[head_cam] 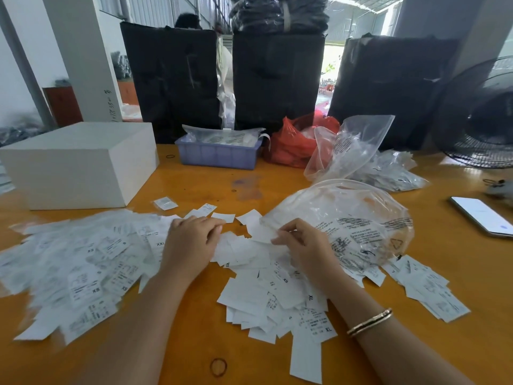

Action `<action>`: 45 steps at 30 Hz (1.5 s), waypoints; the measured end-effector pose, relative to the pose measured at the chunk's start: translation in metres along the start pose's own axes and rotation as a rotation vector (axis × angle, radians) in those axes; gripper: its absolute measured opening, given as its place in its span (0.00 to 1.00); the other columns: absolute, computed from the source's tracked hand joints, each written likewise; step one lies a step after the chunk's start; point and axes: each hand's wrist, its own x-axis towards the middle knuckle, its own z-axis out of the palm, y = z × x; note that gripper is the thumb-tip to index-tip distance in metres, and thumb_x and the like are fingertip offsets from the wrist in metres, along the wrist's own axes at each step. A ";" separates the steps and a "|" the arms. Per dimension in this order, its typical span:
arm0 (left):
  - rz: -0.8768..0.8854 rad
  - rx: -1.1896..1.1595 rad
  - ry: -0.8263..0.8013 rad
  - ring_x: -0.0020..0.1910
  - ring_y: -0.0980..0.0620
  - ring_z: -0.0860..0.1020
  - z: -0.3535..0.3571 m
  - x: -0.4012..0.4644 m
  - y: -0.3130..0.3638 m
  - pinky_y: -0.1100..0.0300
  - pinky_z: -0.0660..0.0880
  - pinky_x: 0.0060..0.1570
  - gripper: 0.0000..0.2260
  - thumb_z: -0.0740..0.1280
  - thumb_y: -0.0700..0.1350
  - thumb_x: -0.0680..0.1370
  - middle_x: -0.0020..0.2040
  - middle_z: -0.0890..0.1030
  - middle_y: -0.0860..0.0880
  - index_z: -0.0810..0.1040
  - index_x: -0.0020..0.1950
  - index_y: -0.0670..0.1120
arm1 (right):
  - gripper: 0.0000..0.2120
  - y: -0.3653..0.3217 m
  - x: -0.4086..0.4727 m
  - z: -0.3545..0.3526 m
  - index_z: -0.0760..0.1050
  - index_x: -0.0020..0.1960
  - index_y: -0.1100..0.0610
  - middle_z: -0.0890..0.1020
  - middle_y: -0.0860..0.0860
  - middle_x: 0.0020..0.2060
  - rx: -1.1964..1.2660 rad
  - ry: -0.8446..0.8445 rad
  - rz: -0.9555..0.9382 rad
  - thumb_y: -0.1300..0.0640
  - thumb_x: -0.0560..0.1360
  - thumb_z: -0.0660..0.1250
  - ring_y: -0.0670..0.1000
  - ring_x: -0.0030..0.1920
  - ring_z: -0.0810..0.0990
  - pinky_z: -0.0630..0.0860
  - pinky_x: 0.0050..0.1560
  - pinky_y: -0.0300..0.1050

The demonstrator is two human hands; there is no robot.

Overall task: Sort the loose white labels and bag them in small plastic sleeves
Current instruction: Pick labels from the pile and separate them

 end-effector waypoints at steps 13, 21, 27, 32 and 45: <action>-0.018 -0.683 -0.370 0.48 0.67 0.75 0.002 -0.006 0.045 0.73 0.69 0.44 0.15 0.65 0.68 0.70 0.44 0.80 0.63 0.77 0.51 0.63 | 0.05 -0.005 -0.002 0.005 0.79 0.43 0.53 0.77 0.42 0.25 -0.024 -0.100 -0.068 0.57 0.76 0.66 0.40 0.23 0.67 0.65 0.25 0.34; -0.040 -0.660 -0.268 0.43 0.69 0.76 0.002 -0.010 0.049 0.77 0.68 0.38 0.07 0.70 0.40 0.75 0.41 0.81 0.58 0.82 0.49 0.52 | 0.10 0.004 0.007 -0.010 0.77 0.54 0.52 0.80 0.45 0.36 -0.391 -0.062 -0.150 0.48 0.79 0.61 0.42 0.32 0.75 0.70 0.33 0.36; -0.084 -0.613 -0.283 0.41 0.68 0.77 0.008 -0.013 0.048 0.76 0.70 0.34 0.02 0.68 0.45 0.77 0.38 0.80 0.59 0.81 0.45 0.50 | 0.25 0.028 0.015 -0.030 0.69 0.66 0.48 0.76 0.48 0.63 -0.848 -0.017 -0.085 0.40 0.79 0.43 0.49 0.65 0.71 0.64 0.65 0.48; -0.064 -0.580 -0.315 0.38 0.68 0.75 0.010 -0.015 0.047 0.75 0.69 0.34 0.04 0.68 0.46 0.77 0.39 0.80 0.58 0.79 0.43 0.54 | 0.26 0.046 0.016 -0.046 0.51 0.77 0.47 0.51 0.48 0.77 -0.920 -0.221 0.093 0.41 0.81 0.40 0.48 0.76 0.45 0.38 0.73 0.54; -0.265 -0.661 -0.270 0.46 0.63 0.75 0.013 -0.006 0.040 0.75 0.67 0.40 0.03 0.68 0.47 0.77 0.44 0.79 0.60 0.80 0.44 0.51 | 0.18 -0.001 0.009 -0.004 0.67 0.71 0.51 0.73 0.47 0.67 -0.187 -0.030 -0.069 0.52 0.82 0.52 0.42 0.63 0.69 0.64 0.60 0.37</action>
